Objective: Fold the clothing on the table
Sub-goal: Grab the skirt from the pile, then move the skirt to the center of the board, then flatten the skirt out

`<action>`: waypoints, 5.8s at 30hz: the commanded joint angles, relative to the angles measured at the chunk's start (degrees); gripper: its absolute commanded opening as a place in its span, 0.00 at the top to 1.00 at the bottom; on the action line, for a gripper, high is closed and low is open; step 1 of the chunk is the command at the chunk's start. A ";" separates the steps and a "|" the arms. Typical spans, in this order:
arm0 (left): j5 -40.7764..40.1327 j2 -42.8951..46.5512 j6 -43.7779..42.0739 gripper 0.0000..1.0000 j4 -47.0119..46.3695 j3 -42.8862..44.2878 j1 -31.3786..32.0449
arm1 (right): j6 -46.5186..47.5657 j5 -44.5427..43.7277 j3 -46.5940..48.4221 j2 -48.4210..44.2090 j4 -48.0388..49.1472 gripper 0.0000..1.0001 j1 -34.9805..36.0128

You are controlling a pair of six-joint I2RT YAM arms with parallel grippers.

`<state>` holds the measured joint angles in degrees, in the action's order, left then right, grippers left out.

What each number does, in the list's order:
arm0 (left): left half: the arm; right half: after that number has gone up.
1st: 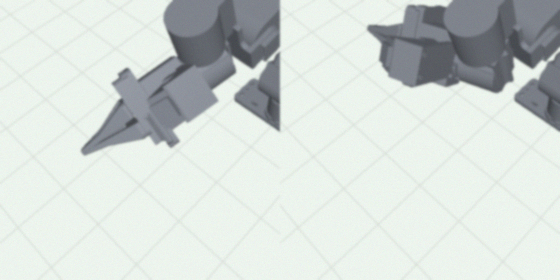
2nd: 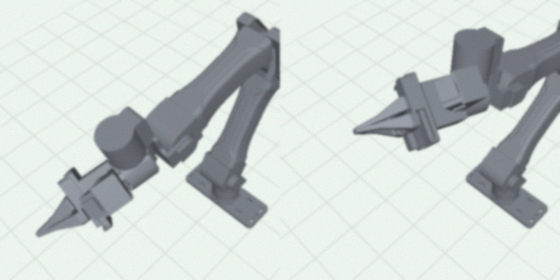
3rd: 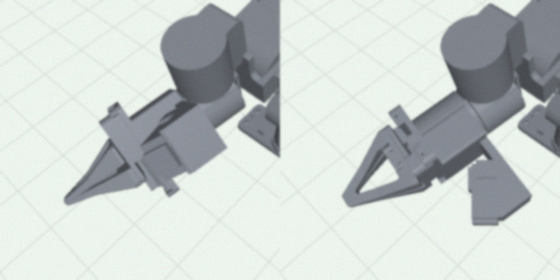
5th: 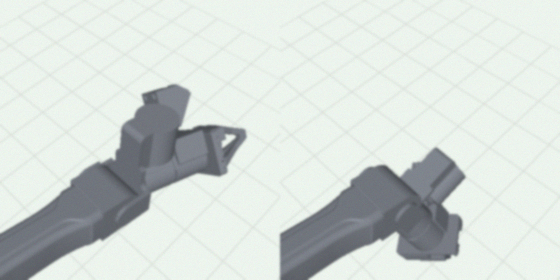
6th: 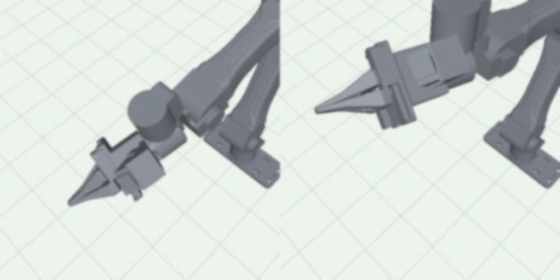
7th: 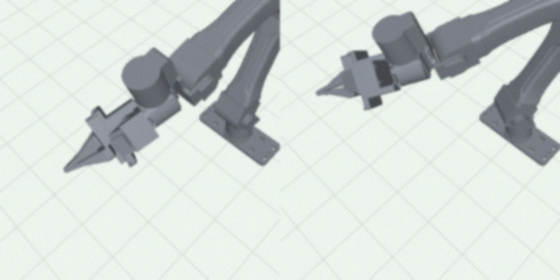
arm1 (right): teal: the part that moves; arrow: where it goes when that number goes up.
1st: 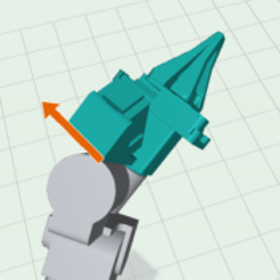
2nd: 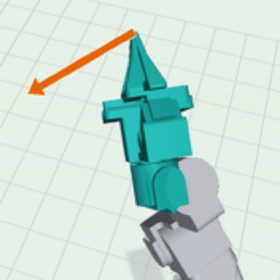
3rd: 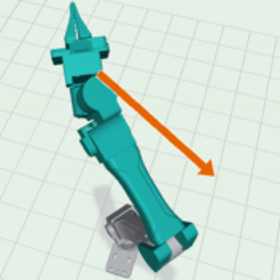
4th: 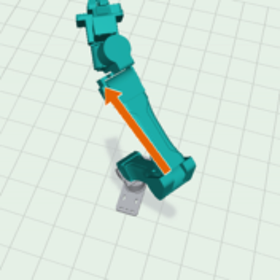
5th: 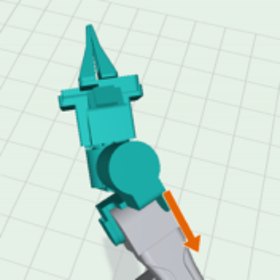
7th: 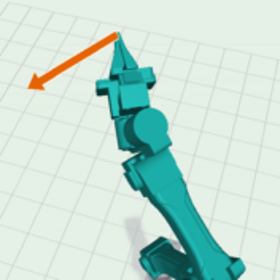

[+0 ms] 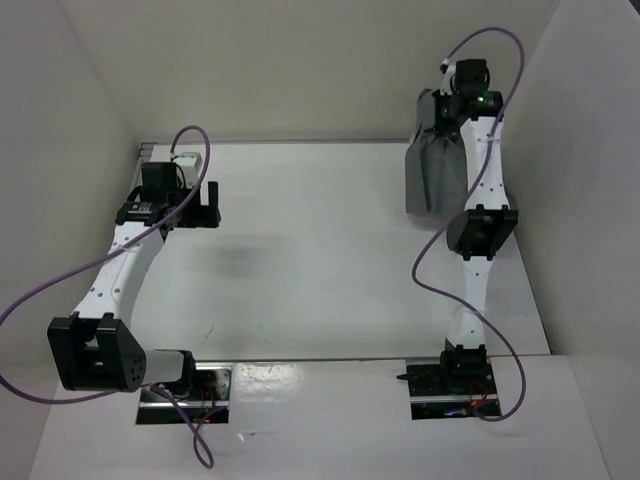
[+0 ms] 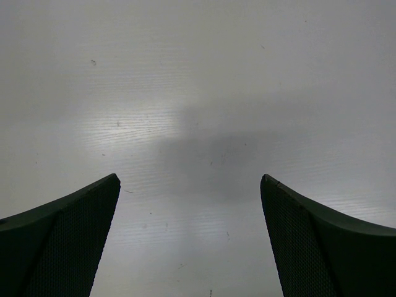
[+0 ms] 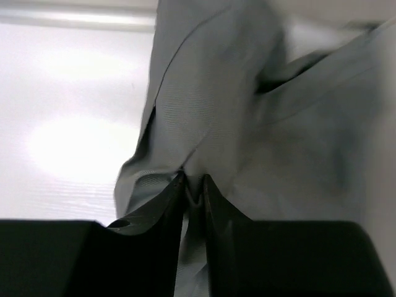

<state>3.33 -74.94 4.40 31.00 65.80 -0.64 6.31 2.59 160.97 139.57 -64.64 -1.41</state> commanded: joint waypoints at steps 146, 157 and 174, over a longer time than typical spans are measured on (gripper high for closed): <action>4.31 32.22 -3.96 0.00 0.11 -11.31 -6.56 | 5.82 6.56 -25.19 -22.22 -1.03 0.20 28.15; 4.84 31.08 -3.96 0.00 0.64 -11.31 -6.56 | 9.43 -3.47 -66.73 -29.70 20.78 0.14 20.05; 5.37 30.55 -3.96 0.00 0.64 -11.31 -6.56 | 12.24 -5.49 -73.88 -26.02 29.22 0.14 9.69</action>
<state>7.62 -44.56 1.45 32.97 54.35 -6.83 17.50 -0.36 85.65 113.16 -40.27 11.79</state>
